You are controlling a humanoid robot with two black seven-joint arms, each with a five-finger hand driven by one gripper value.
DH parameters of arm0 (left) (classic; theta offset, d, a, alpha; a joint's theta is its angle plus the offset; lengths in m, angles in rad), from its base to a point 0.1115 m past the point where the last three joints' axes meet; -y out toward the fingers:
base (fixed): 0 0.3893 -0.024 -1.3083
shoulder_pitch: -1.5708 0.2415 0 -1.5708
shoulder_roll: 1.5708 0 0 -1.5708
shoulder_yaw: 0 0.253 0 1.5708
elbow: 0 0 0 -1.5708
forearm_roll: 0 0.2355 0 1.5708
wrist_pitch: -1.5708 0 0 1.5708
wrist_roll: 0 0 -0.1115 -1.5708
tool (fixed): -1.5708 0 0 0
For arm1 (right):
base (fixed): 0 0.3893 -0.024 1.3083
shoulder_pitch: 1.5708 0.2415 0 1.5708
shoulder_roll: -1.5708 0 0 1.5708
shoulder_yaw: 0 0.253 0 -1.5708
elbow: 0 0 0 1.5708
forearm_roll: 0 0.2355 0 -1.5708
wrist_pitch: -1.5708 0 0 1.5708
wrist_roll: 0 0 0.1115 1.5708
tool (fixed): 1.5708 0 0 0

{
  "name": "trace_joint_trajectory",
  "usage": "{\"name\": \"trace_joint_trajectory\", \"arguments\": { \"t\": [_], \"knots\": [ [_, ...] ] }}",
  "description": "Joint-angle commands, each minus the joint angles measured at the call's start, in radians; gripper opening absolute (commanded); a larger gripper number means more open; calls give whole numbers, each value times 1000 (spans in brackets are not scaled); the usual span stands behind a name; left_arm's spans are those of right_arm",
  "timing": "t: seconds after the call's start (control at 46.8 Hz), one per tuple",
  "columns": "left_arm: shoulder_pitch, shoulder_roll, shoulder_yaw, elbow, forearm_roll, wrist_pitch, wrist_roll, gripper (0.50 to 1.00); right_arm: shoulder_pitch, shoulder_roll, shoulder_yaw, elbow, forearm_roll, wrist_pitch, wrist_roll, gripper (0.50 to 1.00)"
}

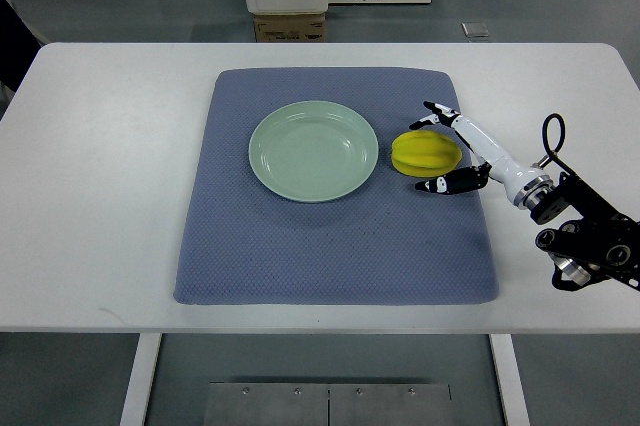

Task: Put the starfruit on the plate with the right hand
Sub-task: 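Close the right hand fingers around the yellow starfruit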

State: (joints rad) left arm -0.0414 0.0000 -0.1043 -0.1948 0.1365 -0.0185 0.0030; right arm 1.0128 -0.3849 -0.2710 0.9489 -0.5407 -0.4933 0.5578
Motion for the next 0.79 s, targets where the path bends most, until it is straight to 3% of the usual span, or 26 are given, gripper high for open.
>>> {"name": "trace_joint_trajectory", "arguments": {
  "t": [0.0,0.77],
  "knots": [
    [0,0,0,0,0,0,0,1000,3,4,-17,-4,-1,-7,1,983],
    [0,0,0,0,0,0,0,1000,12,24,-42,-39,2,-11,-10,868]
  ]
}}
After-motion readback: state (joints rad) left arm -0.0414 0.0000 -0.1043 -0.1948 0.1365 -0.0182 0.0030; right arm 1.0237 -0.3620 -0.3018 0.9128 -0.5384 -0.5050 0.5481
